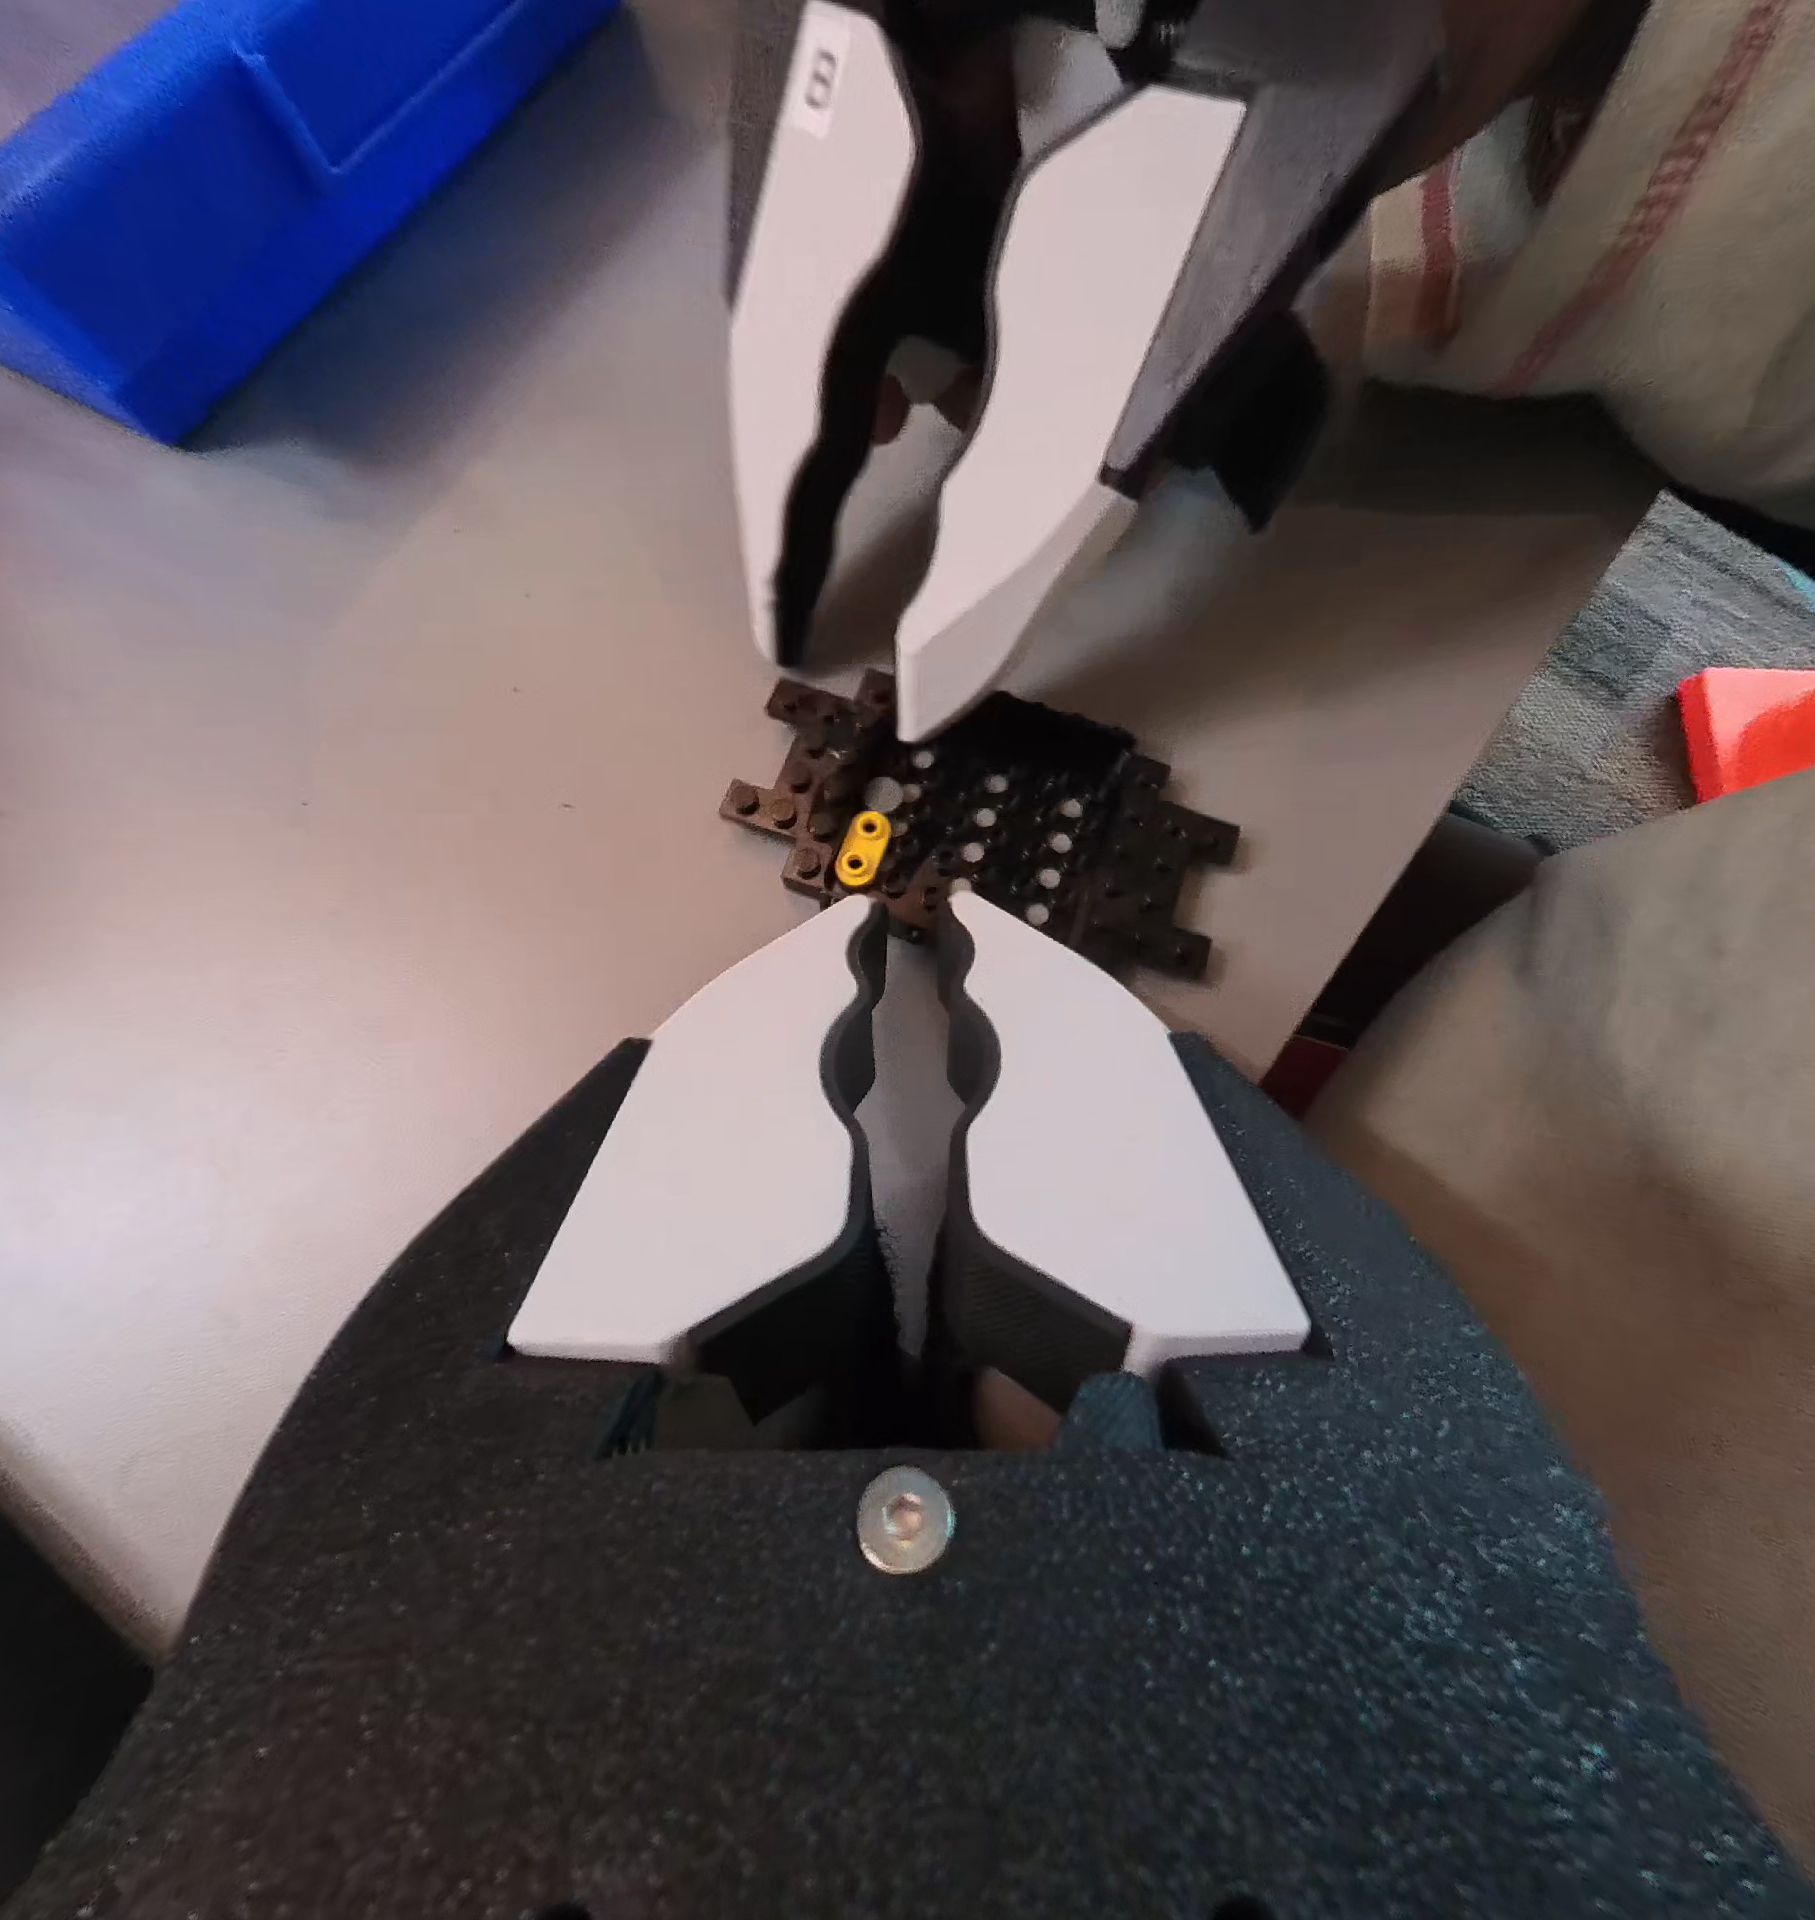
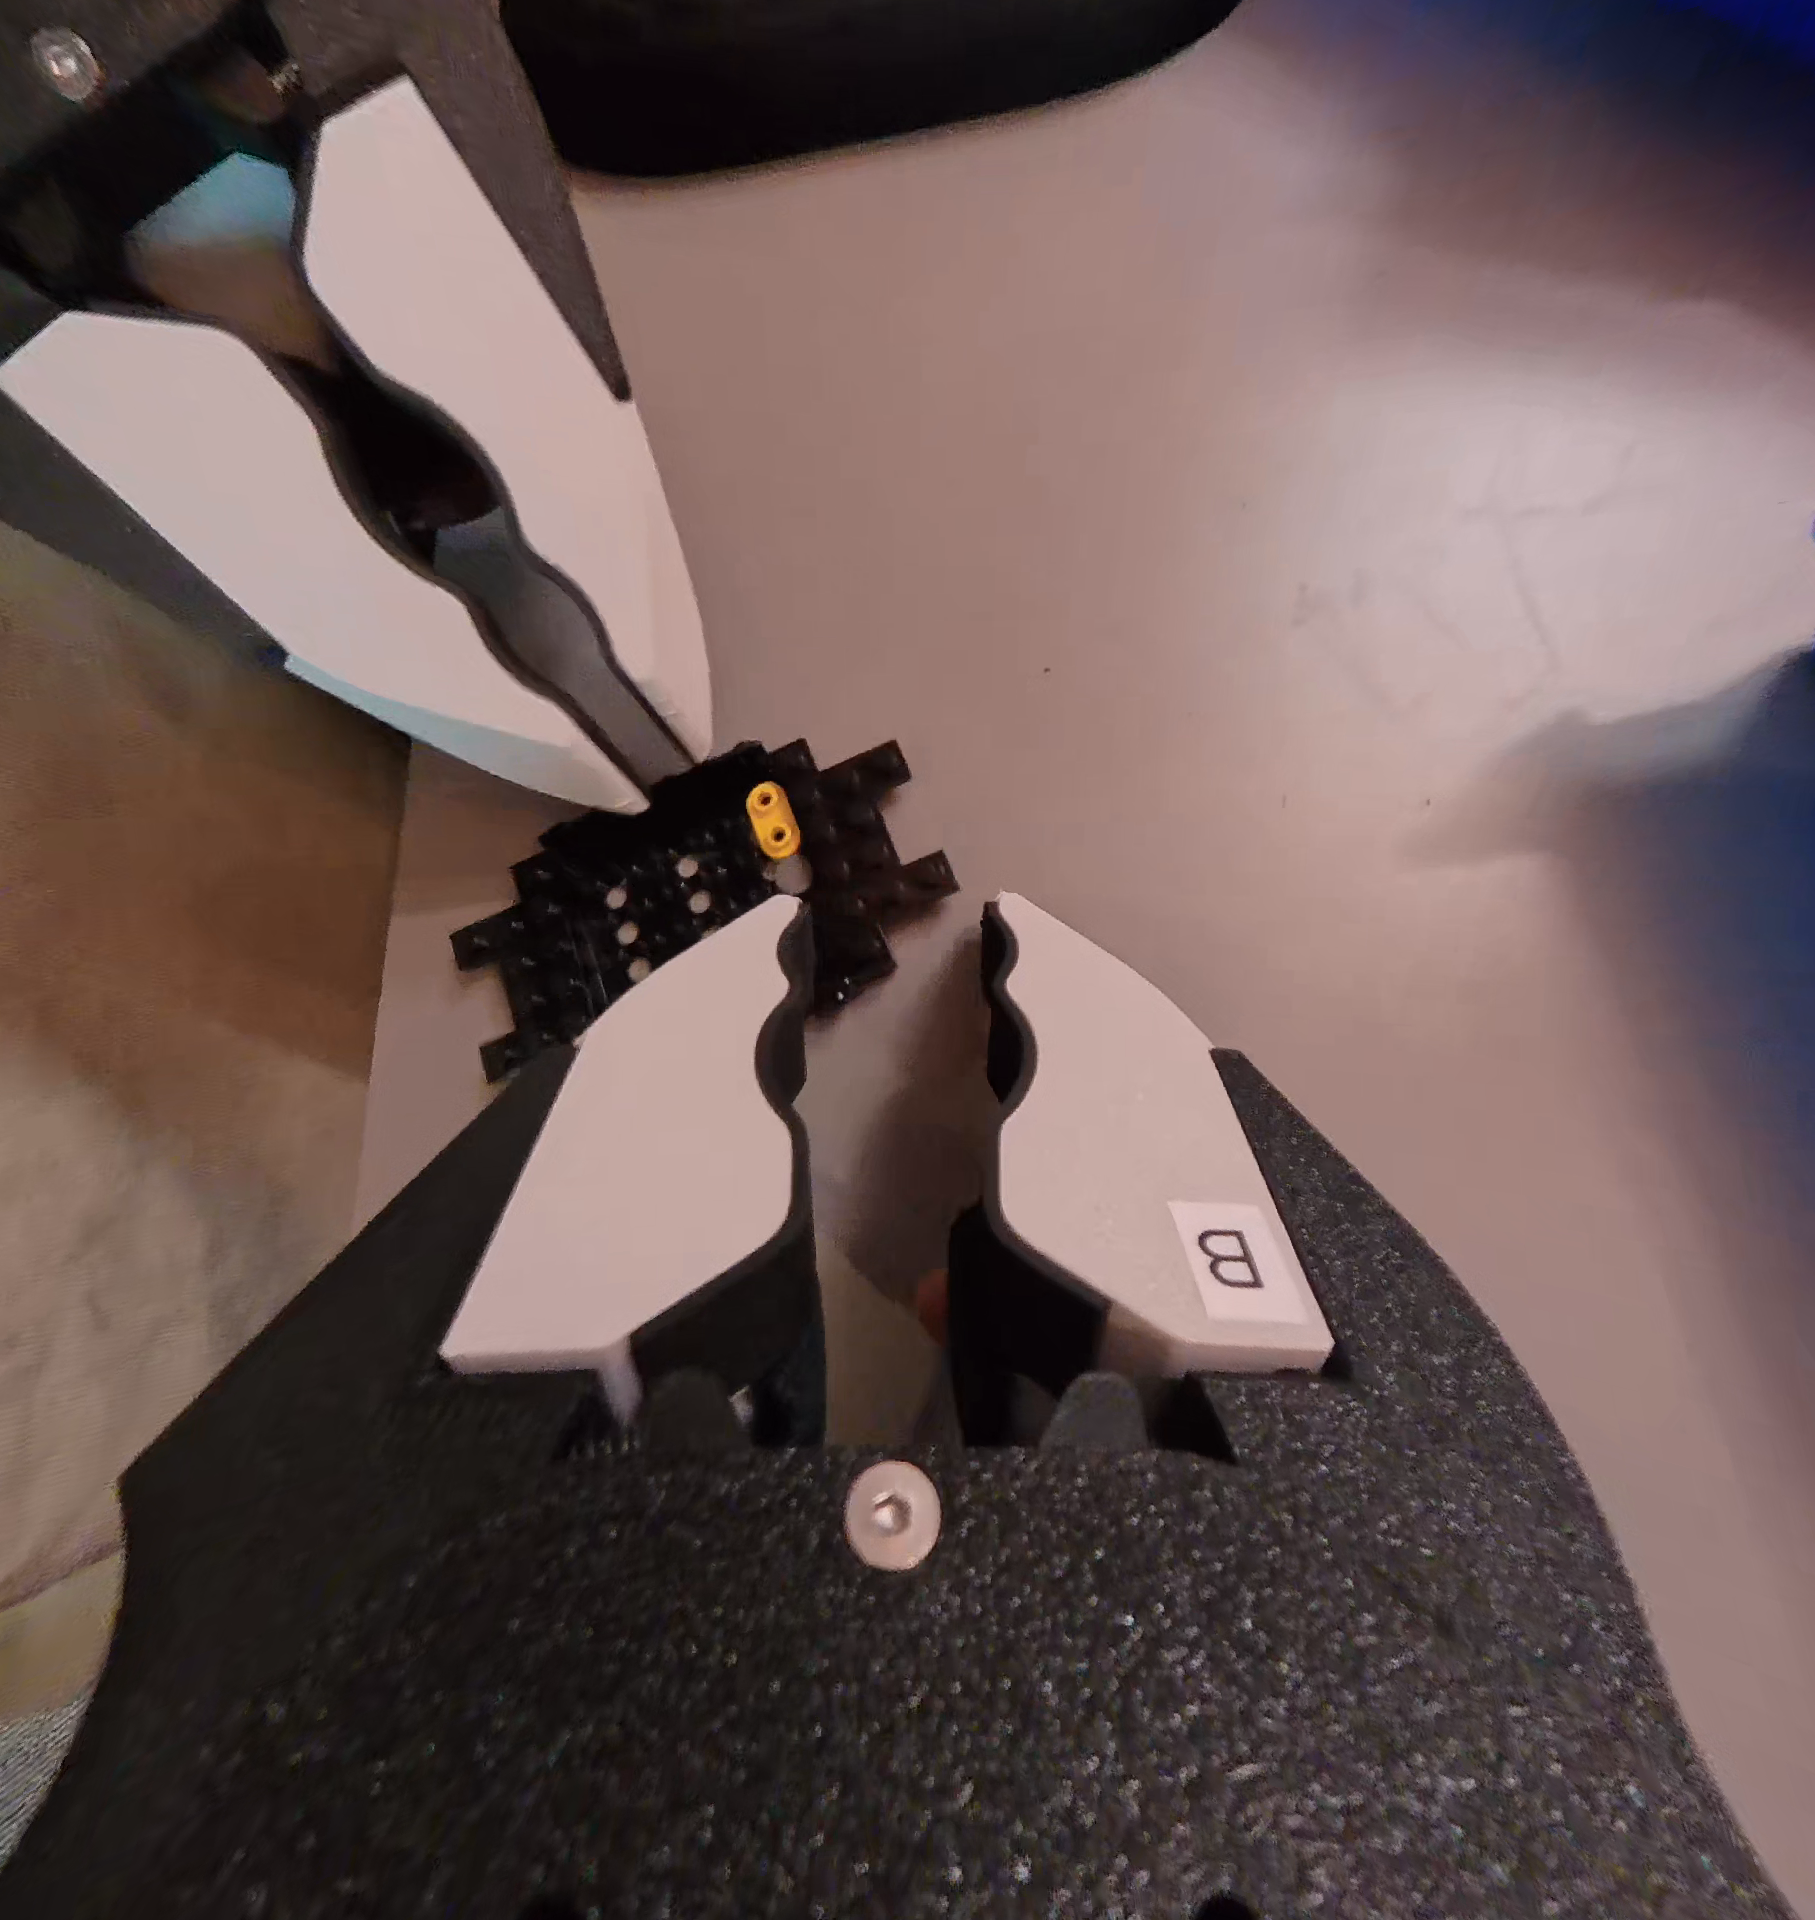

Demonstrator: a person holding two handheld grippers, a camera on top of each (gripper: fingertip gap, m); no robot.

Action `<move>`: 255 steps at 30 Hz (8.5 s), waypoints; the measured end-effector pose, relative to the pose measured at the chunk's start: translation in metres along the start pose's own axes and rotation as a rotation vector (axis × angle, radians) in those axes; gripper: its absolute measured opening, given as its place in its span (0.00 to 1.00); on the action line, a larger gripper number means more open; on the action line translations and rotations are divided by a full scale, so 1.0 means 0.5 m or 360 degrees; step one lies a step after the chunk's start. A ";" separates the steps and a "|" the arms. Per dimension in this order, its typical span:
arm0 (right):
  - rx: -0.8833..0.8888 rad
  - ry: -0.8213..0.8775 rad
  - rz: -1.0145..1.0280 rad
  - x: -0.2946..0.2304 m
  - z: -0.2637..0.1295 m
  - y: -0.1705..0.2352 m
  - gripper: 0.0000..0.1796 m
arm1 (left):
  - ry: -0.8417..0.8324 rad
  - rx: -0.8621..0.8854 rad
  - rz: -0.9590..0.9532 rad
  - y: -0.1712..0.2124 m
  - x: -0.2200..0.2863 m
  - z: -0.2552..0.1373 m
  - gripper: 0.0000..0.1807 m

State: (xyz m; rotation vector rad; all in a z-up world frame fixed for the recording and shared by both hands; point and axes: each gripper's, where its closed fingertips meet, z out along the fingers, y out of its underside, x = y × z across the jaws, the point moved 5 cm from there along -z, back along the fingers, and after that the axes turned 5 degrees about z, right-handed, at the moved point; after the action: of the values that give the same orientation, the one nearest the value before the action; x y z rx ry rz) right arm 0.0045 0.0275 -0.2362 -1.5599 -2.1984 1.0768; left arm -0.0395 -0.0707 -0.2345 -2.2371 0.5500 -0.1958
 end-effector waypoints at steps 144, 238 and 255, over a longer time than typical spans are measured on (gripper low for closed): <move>-0.0376 0.0573 -0.0303 -0.286 0.229 0.231 0.15 | 0.0007 0.0040 0.0438 -0.009 0.010 0.033 0.00; 0.0137 0.0504 0.0036 0.198 -0.237 -0.211 0.18 | 0.0109 0.0032 0.0286 -0.010 -0.002 0.034 0.00; -0.0086 0.0413 -0.0171 -0.026 0.010 -0.005 0.14 | 0.0186 0.0023 0.0199 -0.011 -0.008 0.035 0.00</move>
State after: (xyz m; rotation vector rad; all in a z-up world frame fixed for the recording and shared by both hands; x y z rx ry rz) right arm 0.0051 0.0136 -0.2350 -1.4897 -2.1218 0.7435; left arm -0.0356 -0.0536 -0.2420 -2.1787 0.7467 -0.2666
